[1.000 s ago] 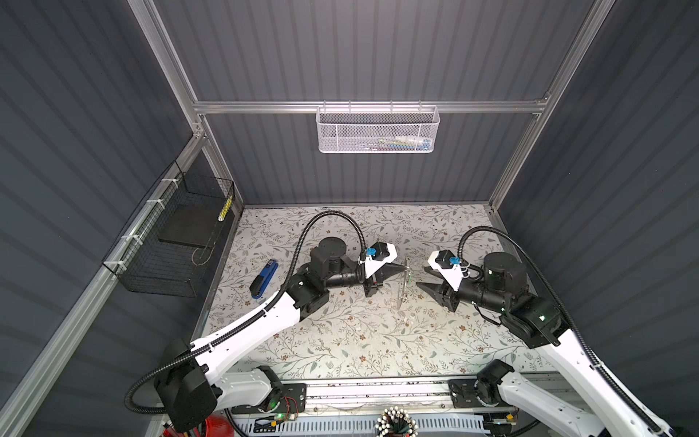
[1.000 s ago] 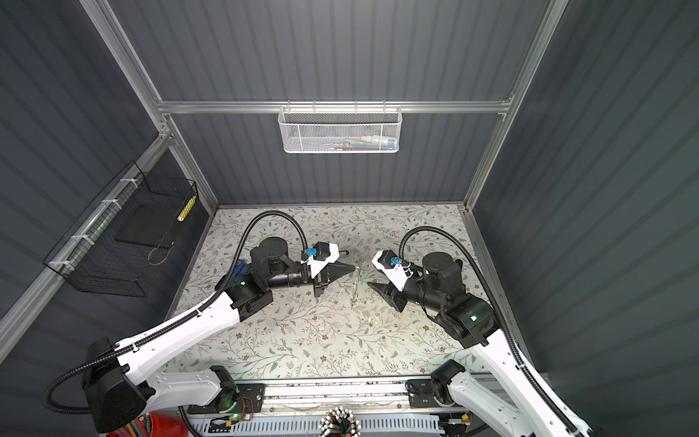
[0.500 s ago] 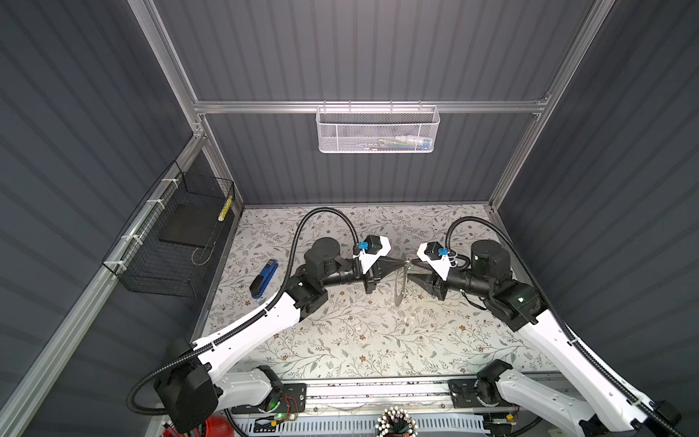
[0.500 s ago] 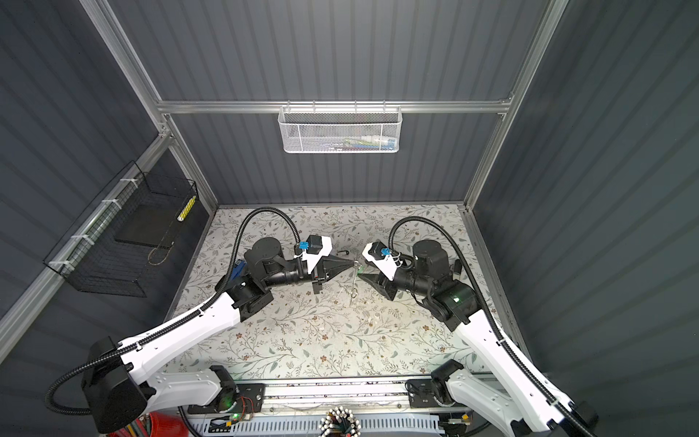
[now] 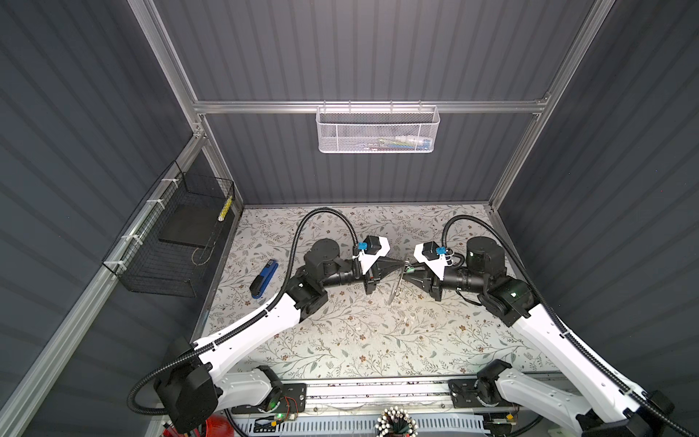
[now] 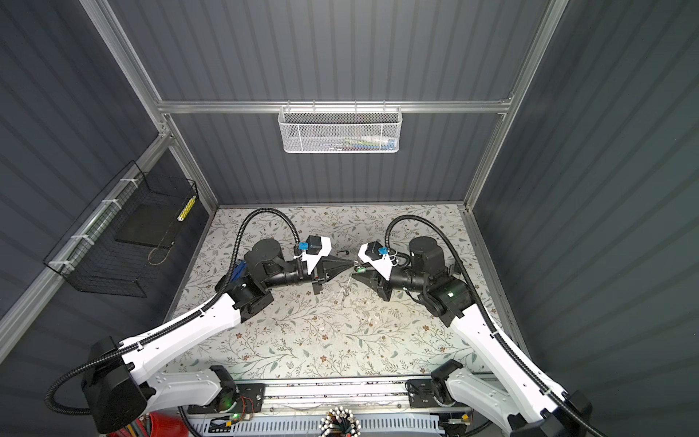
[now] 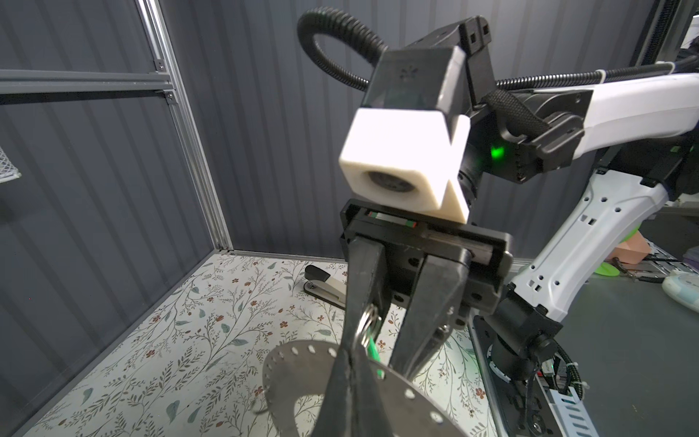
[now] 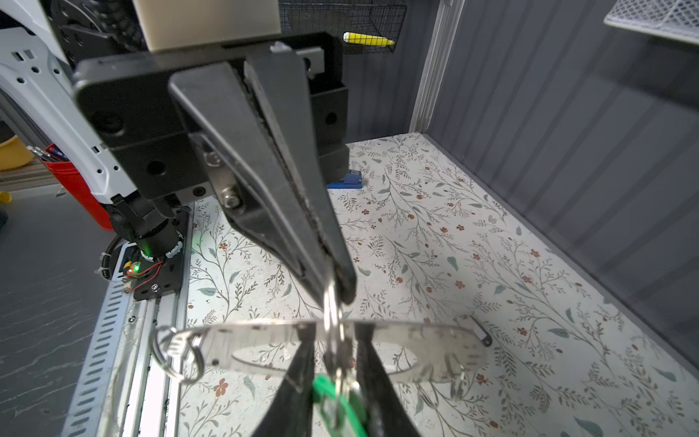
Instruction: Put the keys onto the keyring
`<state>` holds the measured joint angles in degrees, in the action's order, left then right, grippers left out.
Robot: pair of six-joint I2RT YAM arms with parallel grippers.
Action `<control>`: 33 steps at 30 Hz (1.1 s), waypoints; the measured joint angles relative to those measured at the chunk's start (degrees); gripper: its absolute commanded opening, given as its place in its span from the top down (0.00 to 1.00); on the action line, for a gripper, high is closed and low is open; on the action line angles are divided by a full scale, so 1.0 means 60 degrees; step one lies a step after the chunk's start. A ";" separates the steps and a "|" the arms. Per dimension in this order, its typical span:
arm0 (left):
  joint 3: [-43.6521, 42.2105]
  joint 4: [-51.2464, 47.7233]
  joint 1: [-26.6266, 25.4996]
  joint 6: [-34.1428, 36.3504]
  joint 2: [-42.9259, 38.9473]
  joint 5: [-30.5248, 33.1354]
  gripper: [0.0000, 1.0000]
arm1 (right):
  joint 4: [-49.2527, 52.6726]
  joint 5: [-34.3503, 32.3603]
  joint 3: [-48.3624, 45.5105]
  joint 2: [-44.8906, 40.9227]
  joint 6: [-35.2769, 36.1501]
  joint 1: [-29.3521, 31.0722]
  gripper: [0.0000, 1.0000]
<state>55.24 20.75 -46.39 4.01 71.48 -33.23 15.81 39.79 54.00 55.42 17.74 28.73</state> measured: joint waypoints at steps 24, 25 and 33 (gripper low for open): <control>-0.0259 0.0273 0.0004 -0.0004 -0.0076 0.0619 1.00 | 0.0557 -0.0266 0.0484 0.0568 -0.0135 -0.0015 1.00; -0.0266 0.0277 0.0011 -0.0004 -0.0076 0.0645 1.00 | 0.0641 -0.0266 0.0550 0.0634 -0.0135 -0.0015 1.00; -0.0444 0.0248 0.0018 0.0036 -0.0091 0.0871 1.00 | 0.1497 -0.0477 0.0863 0.0820 -0.0022 -0.0015 0.84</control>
<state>52.58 22.24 -46.28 4.23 70.94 -28.01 24.80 36.93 59.18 60.34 17.61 28.64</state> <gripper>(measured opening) 0.044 0.138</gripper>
